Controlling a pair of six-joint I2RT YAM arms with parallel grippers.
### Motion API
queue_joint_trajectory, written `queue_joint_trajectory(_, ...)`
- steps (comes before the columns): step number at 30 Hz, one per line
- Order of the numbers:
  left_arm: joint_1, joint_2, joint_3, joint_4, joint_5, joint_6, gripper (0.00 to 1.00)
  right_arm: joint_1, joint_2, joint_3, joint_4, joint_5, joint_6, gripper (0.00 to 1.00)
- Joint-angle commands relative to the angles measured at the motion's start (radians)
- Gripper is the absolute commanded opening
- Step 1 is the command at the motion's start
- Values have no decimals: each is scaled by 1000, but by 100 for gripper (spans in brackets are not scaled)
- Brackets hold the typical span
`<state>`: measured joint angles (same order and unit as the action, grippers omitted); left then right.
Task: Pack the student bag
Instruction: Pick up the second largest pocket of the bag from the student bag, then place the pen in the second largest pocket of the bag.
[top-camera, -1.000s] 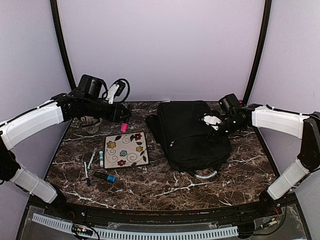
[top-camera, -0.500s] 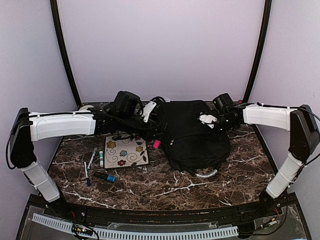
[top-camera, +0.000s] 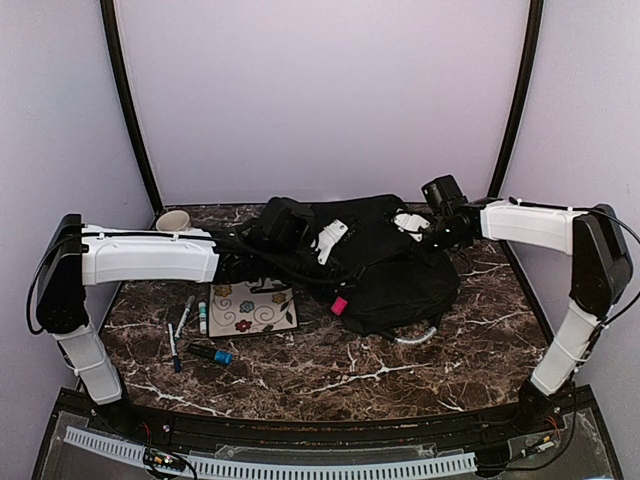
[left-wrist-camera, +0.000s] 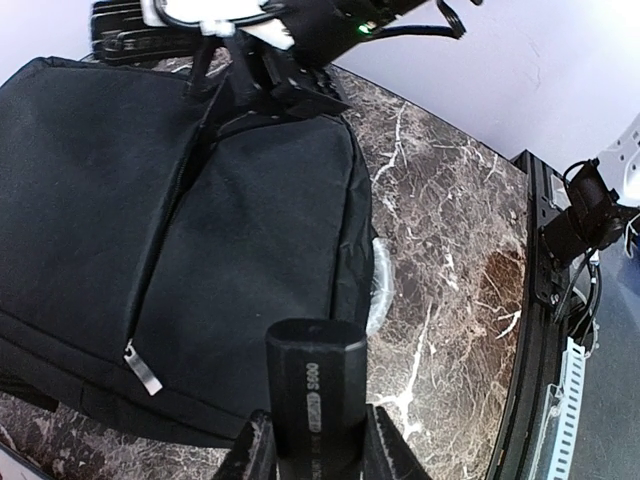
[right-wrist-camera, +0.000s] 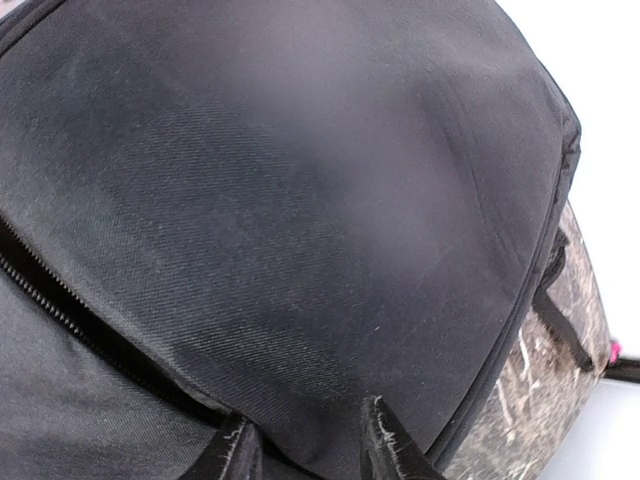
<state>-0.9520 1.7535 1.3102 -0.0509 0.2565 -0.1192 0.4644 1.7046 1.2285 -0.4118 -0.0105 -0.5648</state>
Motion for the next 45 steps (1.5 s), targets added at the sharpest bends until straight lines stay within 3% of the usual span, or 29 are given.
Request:
queue_joint_trajectory(1,-15,-2,28,17,-15,34,12,30,34,14,130,6,-11,38)
queue_joint_trajectory(6,-25,9,26,28,-20,47,12,73,84,7,214,122,-32,38)
queue_joint_trajectory(14,-59,8,25,14,-80,126,12,77,-49,19,153,1,27,0)
queue_joint_trajectory(24,-122,19,113,-61,-195,359,12,80,-250,2,1,-192,90,0)
queue_joint_trajectory(31,-180,51,152,15,-271,611,12,80,-307,-55,-22,-218,87,0)
queue_joint_trajectory(45,-183,332,291,159,-456,1088,12,76,-324,-56,-33,-321,123,0)
